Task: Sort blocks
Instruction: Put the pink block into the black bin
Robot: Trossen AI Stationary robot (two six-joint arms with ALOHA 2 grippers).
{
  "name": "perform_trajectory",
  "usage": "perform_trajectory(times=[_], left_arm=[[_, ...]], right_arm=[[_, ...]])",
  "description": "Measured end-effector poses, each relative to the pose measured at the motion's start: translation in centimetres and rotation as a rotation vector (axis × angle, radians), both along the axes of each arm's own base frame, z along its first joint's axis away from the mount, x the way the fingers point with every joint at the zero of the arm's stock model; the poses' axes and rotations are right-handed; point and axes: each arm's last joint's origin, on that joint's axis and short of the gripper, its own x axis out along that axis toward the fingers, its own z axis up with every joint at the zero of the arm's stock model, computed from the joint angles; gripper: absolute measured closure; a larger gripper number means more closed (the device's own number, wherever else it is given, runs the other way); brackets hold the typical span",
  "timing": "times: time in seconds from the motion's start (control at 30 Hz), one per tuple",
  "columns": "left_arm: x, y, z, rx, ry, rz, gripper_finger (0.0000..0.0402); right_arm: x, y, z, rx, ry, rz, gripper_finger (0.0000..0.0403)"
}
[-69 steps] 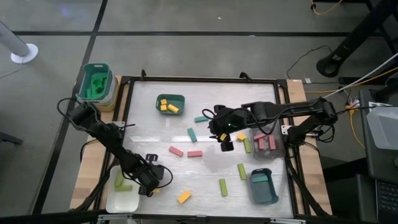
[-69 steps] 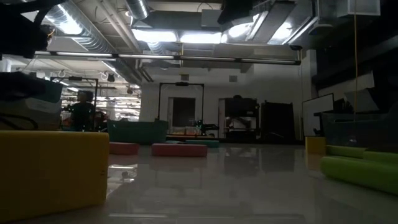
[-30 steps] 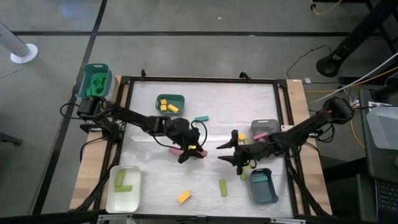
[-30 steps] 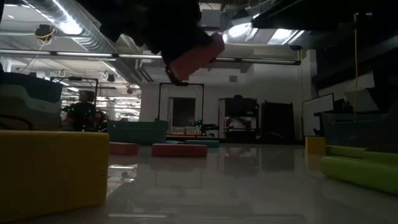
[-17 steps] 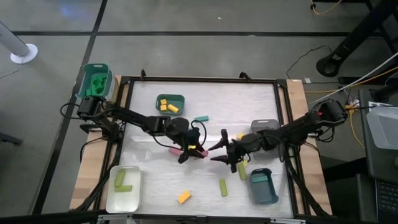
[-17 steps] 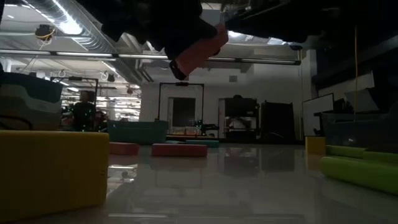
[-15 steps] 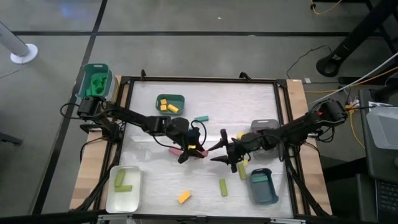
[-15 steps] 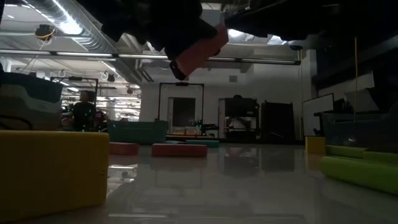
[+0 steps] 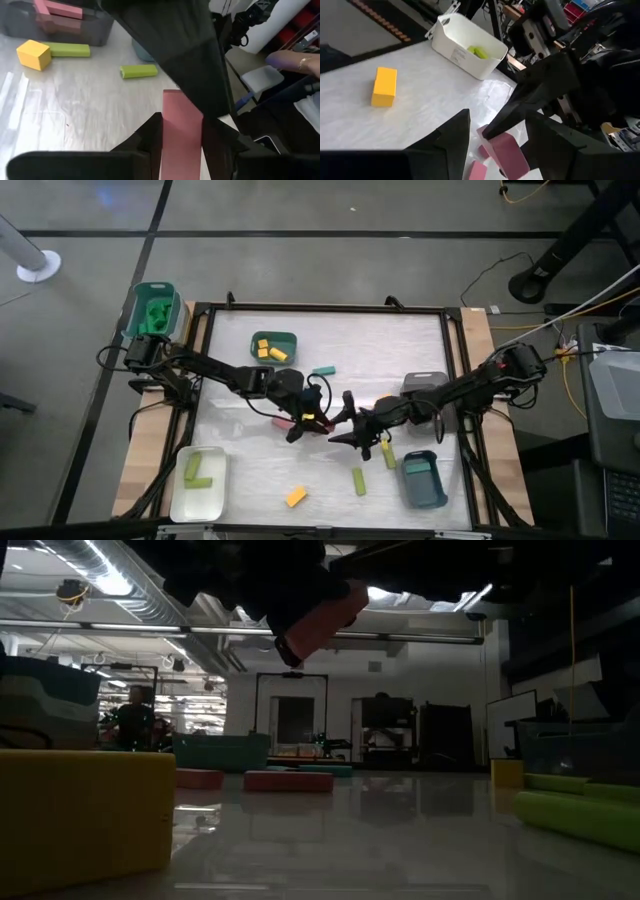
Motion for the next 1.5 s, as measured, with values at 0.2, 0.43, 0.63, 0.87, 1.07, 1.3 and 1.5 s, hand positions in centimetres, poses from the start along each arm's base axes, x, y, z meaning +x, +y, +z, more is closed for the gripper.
perform_trajectory(times=[0.2,0.43,0.63,0.87,1.07,1.3,1.5], left_arm=[[-0.06,-0.23,-0.08,-0.004,0.010,-0.004,0.0303],[-0.12,-0.63,-0.12,-0.002,0.014,-0.013,0.0303],[-0.13,-0.67,-0.14,0.001,0.014,-0.015,0.0303],[-0.13,-0.68,-0.14,0.001,0.013,-0.016,0.0303],[-0.15,-0.71,-0.14,-0.007,0.015,-0.027,0.0301],[-0.14,-0.72,-0.16,-0.027,0.028,0.001,0.0277],[-0.04,-0.56,-0.07,-0.056,0.040,0.082,0.0227]], right_arm=[[0.77,-0.03,0.16,-0.088,0.091,-0.075,0.0210],[0.79,-0.06,0.00,-0.110,0.137,-0.085,0.0210],[0.75,-0.10,-0.07,-0.115,0.147,-0.089,0.0210],[0.73,-0.13,-0.06,-0.118,0.148,-0.099,0.0264],[0.69,-0.08,-0.13,-0.131,0.152,-0.085,0.0337],[0.67,-0.11,-0.18,-0.125,0.156,-0.095,0.0337],[0.39,-0.37,0.04,-0.140,0.174,-0.130,0.0331]])
